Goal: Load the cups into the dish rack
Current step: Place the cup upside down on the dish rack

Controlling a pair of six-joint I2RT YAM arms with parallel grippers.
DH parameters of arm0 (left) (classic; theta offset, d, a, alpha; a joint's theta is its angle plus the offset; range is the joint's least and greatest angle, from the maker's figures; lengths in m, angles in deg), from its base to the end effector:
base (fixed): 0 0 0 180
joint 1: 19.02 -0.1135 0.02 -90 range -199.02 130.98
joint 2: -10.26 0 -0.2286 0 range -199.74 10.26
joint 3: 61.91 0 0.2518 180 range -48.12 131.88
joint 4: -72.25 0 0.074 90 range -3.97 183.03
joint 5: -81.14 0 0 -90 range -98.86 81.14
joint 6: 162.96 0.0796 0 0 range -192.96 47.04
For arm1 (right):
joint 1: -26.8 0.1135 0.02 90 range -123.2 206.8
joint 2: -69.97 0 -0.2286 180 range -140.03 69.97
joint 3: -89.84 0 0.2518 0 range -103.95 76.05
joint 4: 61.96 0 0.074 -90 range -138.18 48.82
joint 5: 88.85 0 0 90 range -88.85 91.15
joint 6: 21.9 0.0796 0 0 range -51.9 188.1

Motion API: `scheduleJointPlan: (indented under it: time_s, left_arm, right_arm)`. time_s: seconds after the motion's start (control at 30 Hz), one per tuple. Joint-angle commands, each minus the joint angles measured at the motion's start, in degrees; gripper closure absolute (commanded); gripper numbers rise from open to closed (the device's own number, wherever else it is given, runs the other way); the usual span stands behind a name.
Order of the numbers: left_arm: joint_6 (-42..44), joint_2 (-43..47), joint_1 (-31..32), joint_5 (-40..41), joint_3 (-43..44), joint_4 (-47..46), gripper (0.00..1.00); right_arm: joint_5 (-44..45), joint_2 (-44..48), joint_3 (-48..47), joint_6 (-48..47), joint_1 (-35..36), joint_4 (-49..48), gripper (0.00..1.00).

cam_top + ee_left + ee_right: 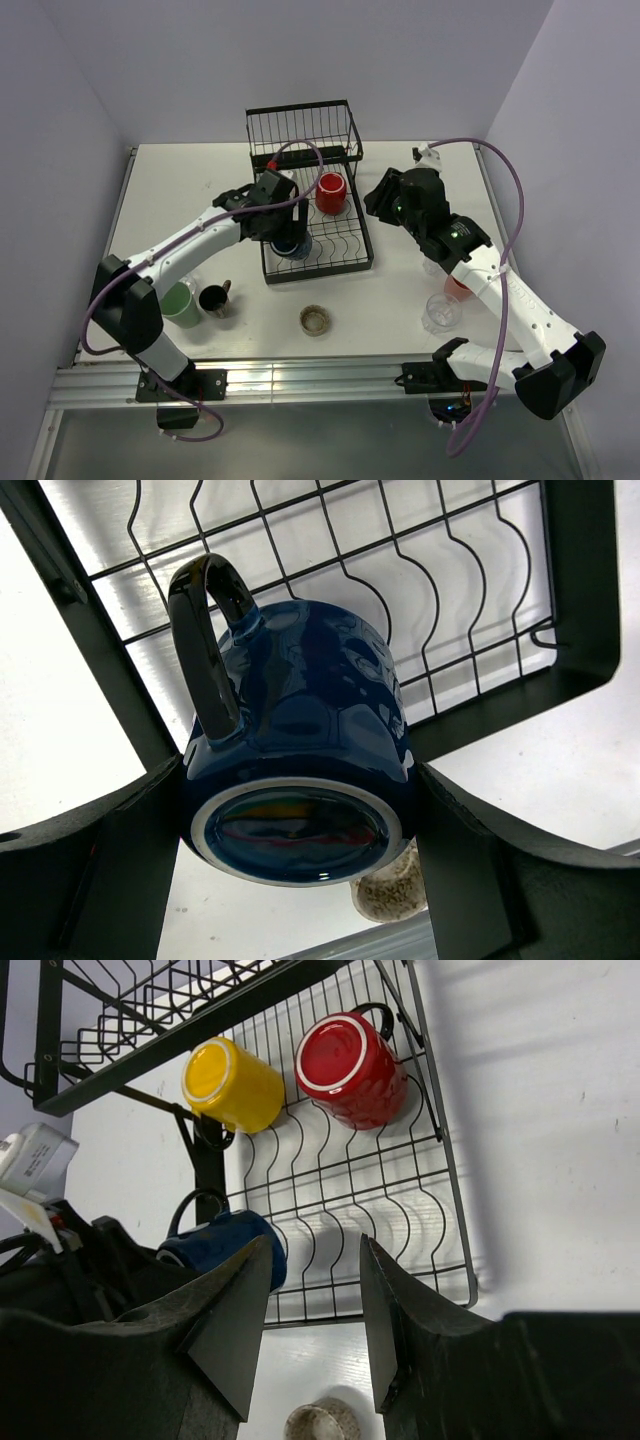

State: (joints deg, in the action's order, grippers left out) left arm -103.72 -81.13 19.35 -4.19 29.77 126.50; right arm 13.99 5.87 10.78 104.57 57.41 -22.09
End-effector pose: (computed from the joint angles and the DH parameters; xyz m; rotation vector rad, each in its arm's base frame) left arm 0.2922 -0.2231 0.2193 0.1356 2.5487 -0.3853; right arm 0.2680 0.1380 0.3203 0.2491 2.0178 0.5249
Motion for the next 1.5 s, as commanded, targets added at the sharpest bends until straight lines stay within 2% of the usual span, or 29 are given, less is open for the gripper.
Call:
scheduleJointPlan:
  time_s: [0.0,0.4,1.0,1.1,1.47]
  left_arm:
    - [1.2,-0.6,0.7,2.0,4.7,-1.5,1.0]
    - [1.4,-6.5,1.6,4.1,6.3,-0.1,1.0]
    - [1.1,-9.6,1.8,5.5,5.9,-0.1,0.99]
    - [1.0,-10.1,1.9,5.8,5.9,-0.1,0.98]
    - [-0.1,-11.4,2.1,6.5,5.2,-1.7,0.81]
  right_arm:
    - [1.7,0.0,-1.4,-0.8,0.3,-0.3,0.52]
    - [2.2,-0.2,-0.9,-0.6,0.3,-0.2,0.52]
    - [2.1,-1.5,-0.5,-0.5,0.3,-0.3,0.52]
    - [2.3,-1.5,-0.3,-0.6,0.3,-0.2,0.51]
    - [3.0,-1.6,0.1,-0.7,0.3,0.1,0.51]
